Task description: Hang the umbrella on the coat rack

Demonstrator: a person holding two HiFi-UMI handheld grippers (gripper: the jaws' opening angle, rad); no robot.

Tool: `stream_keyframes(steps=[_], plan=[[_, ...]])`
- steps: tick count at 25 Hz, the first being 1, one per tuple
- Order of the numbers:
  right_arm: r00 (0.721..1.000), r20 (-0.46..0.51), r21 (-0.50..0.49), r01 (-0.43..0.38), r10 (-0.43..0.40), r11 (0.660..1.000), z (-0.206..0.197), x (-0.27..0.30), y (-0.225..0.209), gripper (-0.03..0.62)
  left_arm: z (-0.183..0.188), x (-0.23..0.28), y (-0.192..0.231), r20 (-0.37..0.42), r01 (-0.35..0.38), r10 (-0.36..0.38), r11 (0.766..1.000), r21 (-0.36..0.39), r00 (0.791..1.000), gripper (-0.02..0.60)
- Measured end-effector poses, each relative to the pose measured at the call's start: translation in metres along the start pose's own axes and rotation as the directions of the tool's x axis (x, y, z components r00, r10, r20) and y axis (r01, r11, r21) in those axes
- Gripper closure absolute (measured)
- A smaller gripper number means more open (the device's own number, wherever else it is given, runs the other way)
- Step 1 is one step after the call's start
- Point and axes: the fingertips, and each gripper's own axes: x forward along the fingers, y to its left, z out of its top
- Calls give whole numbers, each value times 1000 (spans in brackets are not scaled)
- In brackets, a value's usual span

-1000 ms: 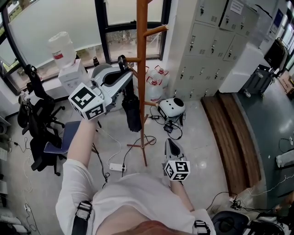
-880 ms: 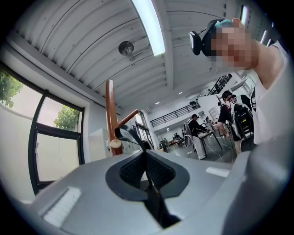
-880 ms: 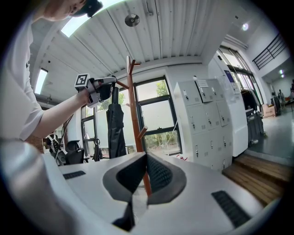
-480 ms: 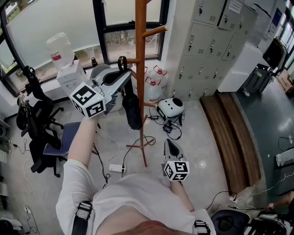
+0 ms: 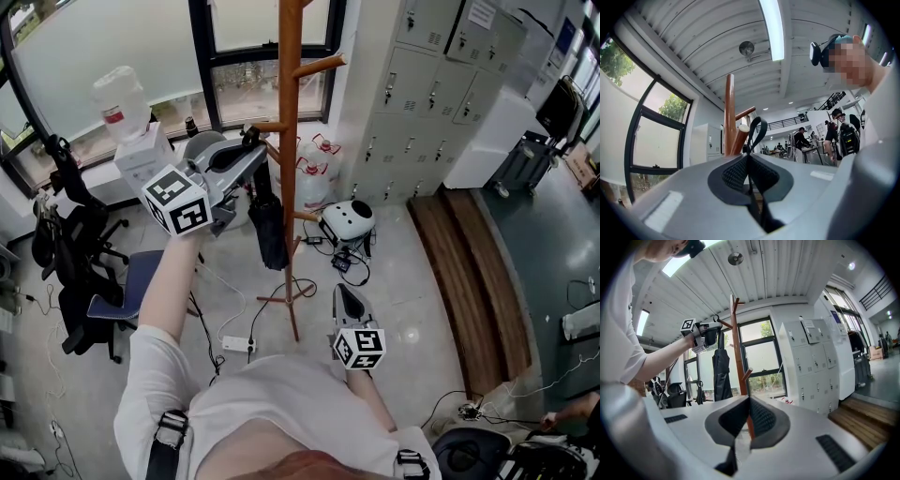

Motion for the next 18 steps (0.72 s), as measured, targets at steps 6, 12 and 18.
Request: stream_keyframes(steps=[6, 12, 18], plan=[[1000, -6, -1, 6, -6, 1000, -1, 1, -2, 586, 3, -7, -6, 17, 2, -2, 1000, 10, 1000, 571], [1000, -4, 0, -2, 2, 1000, 0, 2, -3, 586, 15, -20, 2, 36, -84, 84, 996, 1, 996, 571], [1000, -3, -1, -16, 16, 1000, -1, 5, 1, 586, 13, -16, 13, -1, -137, 138, 990, 28, 990, 571]])
